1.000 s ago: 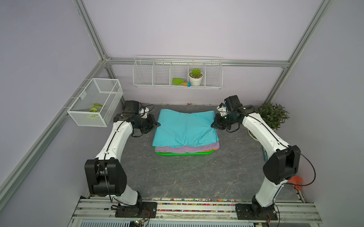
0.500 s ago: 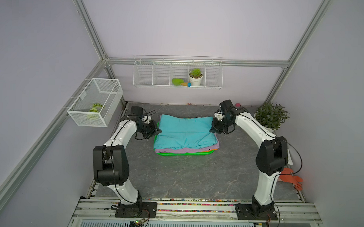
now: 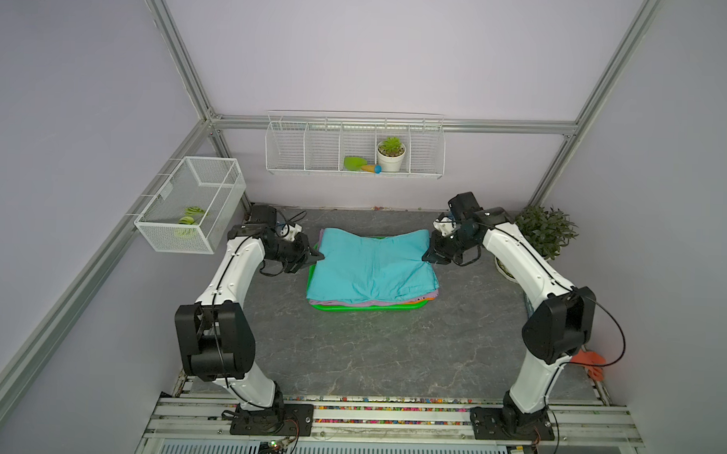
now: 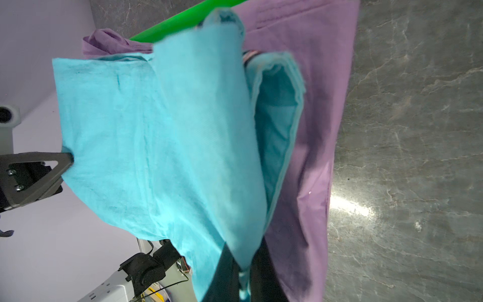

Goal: Put the folded long pants in the basket
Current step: Place the long pant in the basket, then adjust the long pant in the basket.

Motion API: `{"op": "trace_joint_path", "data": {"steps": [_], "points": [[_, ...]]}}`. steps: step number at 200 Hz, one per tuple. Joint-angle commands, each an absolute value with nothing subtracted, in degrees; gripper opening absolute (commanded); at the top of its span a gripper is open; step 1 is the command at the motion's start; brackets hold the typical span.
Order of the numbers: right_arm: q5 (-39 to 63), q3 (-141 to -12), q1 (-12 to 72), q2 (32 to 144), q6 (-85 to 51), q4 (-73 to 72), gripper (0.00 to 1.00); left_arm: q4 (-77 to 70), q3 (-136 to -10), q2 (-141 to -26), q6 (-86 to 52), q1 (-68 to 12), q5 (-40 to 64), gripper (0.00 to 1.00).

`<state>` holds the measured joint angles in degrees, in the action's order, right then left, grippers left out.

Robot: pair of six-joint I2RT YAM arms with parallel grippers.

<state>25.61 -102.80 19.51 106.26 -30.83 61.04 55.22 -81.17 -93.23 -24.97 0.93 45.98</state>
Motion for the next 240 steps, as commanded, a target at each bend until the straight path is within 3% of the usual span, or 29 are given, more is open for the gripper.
{"op": "trace_joint_path", "data": {"steps": [1,61,76,92,134,147,165,195,240], "points": [[25.89,-101.81,18.72,106.76,-29.99,61.50,0.00,54.97,-80.55,-92.55,-24.12,1.67,45.97,0.00],[20.99,-99.77,18.54,111.26,-29.64,59.43,0.00,49.77,-74.50,-94.27,-25.75,0.88,39.47,0.00],[20.61,-98.59,18.54,110.39,-30.01,58.01,0.16,48.68,-73.18,-93.44,-25.96,0.88,38.64,0.03],[20.62,-97.86,18.54,108.61,-29.98,56.62,0.36,47.05,-72.19,-91.66,-26.36,0.88,37.30,0.22],[11.09,-96.84,18.54,100.89,-28.24,55.35,0.60,44.71,-73.34,-81.37,-26.68,0.94,26.33,0.53],[6.48,-95.75,18.41,97.54,-28.22,54.19,0.68,43.81,-73.65,-77.10,-26.89,0.97,20.25,0.55],[4.33,-94.23,17.86,93.43,-27.89,52.15,0.70,40.98,-71.73,-70.33,-26.81,0.97,13.62,0.61],[-0.39,-79.71,17.84,82.43,-27.10,35.74,0.75,27.14,-60.04,-58.21,-25.99,0.89,11.81,0.64],[-23.05,-47.07,17.84,67.58,-21.63,4.58,0.74,15.03,-43.08,-52.11,-24.47,0.87,0.60,0.65]]}}
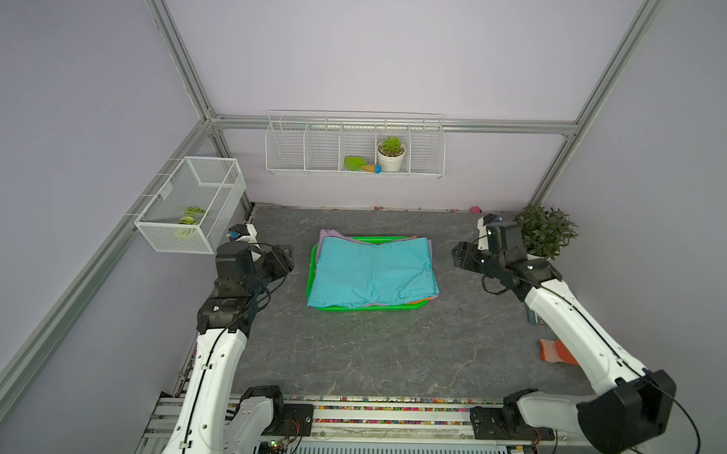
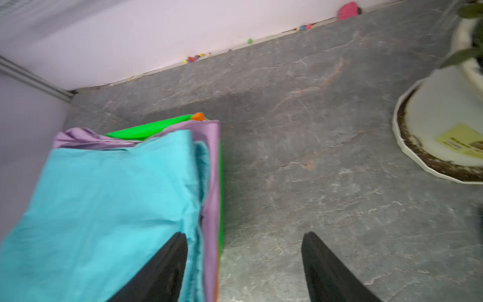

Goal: Put the folded long pants in the basket
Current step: Adjust the long pant in the basket.

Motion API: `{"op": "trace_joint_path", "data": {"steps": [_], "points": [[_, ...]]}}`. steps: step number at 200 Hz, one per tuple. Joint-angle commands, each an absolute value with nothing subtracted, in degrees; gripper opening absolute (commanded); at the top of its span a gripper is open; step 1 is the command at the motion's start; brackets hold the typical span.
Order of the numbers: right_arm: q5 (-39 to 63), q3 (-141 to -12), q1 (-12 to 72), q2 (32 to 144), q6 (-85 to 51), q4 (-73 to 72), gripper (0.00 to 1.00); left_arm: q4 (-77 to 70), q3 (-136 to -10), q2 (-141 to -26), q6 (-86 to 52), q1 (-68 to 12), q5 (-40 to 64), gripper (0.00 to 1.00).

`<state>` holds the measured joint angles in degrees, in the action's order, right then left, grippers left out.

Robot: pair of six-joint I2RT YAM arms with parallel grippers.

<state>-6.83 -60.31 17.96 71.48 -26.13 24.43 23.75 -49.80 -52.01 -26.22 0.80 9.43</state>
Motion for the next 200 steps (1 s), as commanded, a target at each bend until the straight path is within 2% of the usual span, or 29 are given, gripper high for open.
{"op": "trace_joint_path", "data": {"steps": [1,29,56,67,85,98,106,114,129,151,168,200], "points": [[-23.52,-46.17,17.80,67.37,-21.45,3.78,0.74,14.68,-42.85,-52.07,-24.41,0.87,0.34,0.65],[-32.23,-36.54,16.80,67.02,-16.92,-4.11,0.78,2.65,-32.50,-51.34,-21.47,0.37,-5.58,0.65],[-31.80,-34.64,15.73,68.89,-18.46,-4.90,0.76,-2.81,-27.49,-50.94,-19.44,0.09,-8.34,0.65],[-27.48,-34.88,15.73,68.04,-18.90,-6.41,0.75,-2.22,-27.91,-50.03,-21.00,0.04,-7.33,0.64],[-16.64,-39.47,15.66,66.00,-16.43,-4.12,0.71,0.16,-31.48,-47.68,-24.26,0.09,-2.41,0.57],[-10.40,-44.52,15.71,65.83,-19.30,-0.19,0.67,2.21,-35.22,-46.78,-26.95,0.09,1.69,0.44],[-4.15,-47.75,15.77,66.57,-19.75,1.65,0.61,4.36,-38.22,-46.96,-27.87,0.13,7.19,0.34],[2.36,-50.94,15.94,67.96,-20.62,3.21,0.56,5.58,-40.78,-47.94,-26.30,0.02,17.10,0.27],[12.19,-57.51,16.24,72.88,-27.33,7.49,0.51,4.78,-43.83,-51.38,-26.92,-2.03,29.78,0.18],[30.79,-65.89,18.02,83.47,-33.18,7.34,0.40,4.26,-46.21,-59.64,-27.87,-5.83,41.97,0.08],[36.07,-70.04,21.69,91.20,-35.71,5.79,0.37,8.10,-48.63,-66.98,-25.23,-9.92,42.63,0.00],[37.48,-76.33,24.28,102.84,-38.18,4.73,0.32,10.28,-49.50,-73.19,-25.41,-11.66,41.44,0.00]]}}
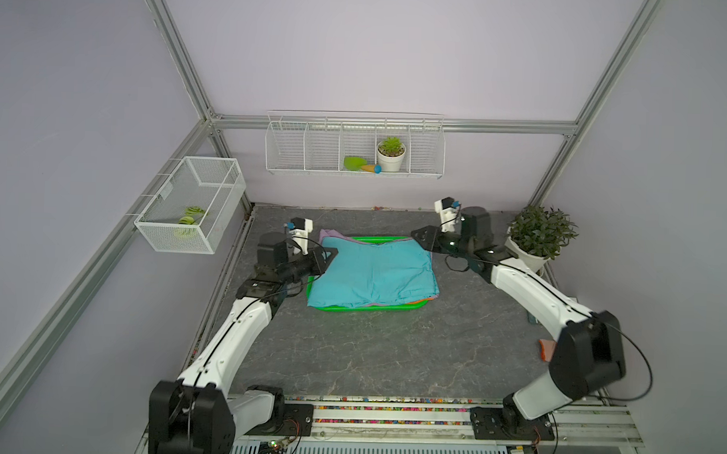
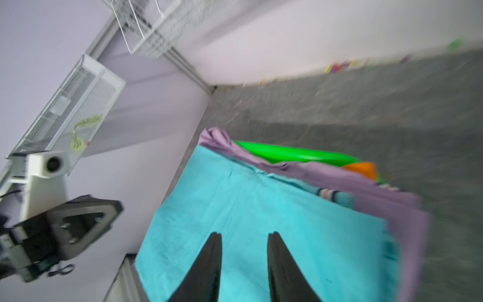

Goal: Put the folded long pants in the basket
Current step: Adjust the long pant in the basket.

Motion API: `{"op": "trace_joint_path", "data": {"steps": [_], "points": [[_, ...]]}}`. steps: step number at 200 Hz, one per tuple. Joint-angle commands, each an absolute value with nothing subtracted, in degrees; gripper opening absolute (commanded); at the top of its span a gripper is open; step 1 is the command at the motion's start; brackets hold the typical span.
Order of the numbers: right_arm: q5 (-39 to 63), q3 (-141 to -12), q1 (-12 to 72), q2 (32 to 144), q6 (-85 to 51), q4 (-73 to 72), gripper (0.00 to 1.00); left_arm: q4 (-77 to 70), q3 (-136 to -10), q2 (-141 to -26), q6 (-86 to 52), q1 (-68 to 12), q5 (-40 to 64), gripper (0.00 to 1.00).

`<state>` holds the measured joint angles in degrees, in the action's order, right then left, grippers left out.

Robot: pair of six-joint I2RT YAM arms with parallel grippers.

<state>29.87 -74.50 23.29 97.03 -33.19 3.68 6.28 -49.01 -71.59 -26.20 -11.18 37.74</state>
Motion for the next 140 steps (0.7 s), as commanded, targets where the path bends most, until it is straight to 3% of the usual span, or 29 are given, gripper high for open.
{"op": "trace_joint_path", "data": {"steps": [1,25,55,102,140], "points": [[37.55,-76.40,24.23,103.19,-38.34,4.48,0.32,10.32,-49.45,-73.20,-25.41,-11.63,41.29,0.00],[38.47,-79.66,23.04,109.67,-41.56,2.42,0.29,11.61,-47.15,-72.80,-26.47,-11.66,39.50,0.00],[32.15,-84.02,20.29,113.43,-41.10,8.63,0.28,12.09,-41.98,-70.49,-29.28,-11.64,37.71,0.00],[27.73,-83.54,14.57,112.17,-43.18,9.68,0.26,20.41,-40.47,-67.98,-31.11,-11.71,29.01,0.00],[27.67,-84.42,13.71,107.63,-40.09,12.73,0.26,22.96,-44.08,-66.40,-30.67,-11.67,31.49,0.00]]}}
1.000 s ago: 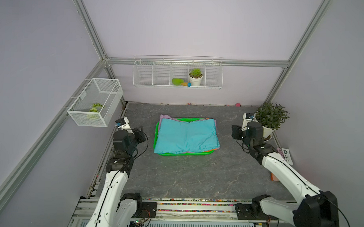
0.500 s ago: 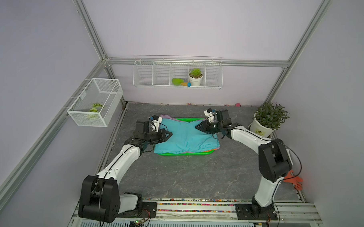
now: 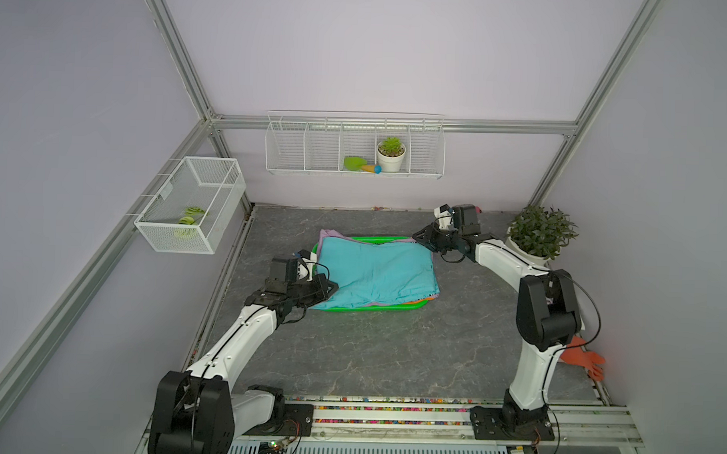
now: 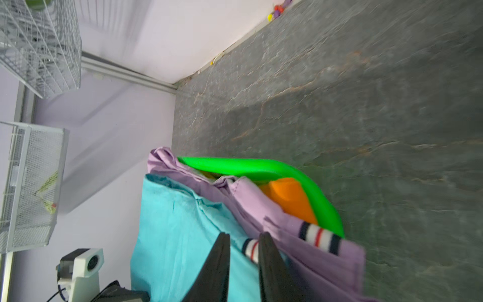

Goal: Put the folded long pants in the basket
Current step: Adjust the long pant in the basket.

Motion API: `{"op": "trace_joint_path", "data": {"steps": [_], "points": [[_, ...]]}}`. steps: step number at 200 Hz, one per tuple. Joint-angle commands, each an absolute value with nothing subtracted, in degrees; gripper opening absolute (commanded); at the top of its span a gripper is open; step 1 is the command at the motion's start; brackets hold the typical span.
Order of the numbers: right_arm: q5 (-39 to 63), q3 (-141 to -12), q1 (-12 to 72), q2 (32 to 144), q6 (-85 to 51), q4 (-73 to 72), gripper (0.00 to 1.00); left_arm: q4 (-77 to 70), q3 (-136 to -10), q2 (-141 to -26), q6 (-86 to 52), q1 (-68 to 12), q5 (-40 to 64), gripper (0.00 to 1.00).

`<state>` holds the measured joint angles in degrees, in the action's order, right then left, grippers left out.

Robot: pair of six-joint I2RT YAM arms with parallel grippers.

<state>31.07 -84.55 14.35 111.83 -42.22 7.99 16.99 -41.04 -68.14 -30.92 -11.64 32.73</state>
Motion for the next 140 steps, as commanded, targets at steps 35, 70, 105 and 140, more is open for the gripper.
{"op": "trace_joint_path", "data": {"steps": [35,70,105,140], "points": [[32.49,-78.69,14.94,97.21,-41.11,10.94,0.26,19.98,-52.86,-65.56,-29.16,-11.49,28.01,0.03],[37.12,-76.13,20.47,92.90,-38.65,18.05,0.26,26.06,-69.93,-83.39,-24.11,-11.42,34.41,0.00],[40.42,-73.08,24.38,93.04,-38.35,23.79,0.25,27.01,-78.50,-96.64,-22.64,-10.31,34.19,0.00],[43.07,-65.63,24.58,90.71,-37.44,23.87,0.22,25.69,-81.17,-104.78,-22.67,-8.80,35.74,0.00]]}}
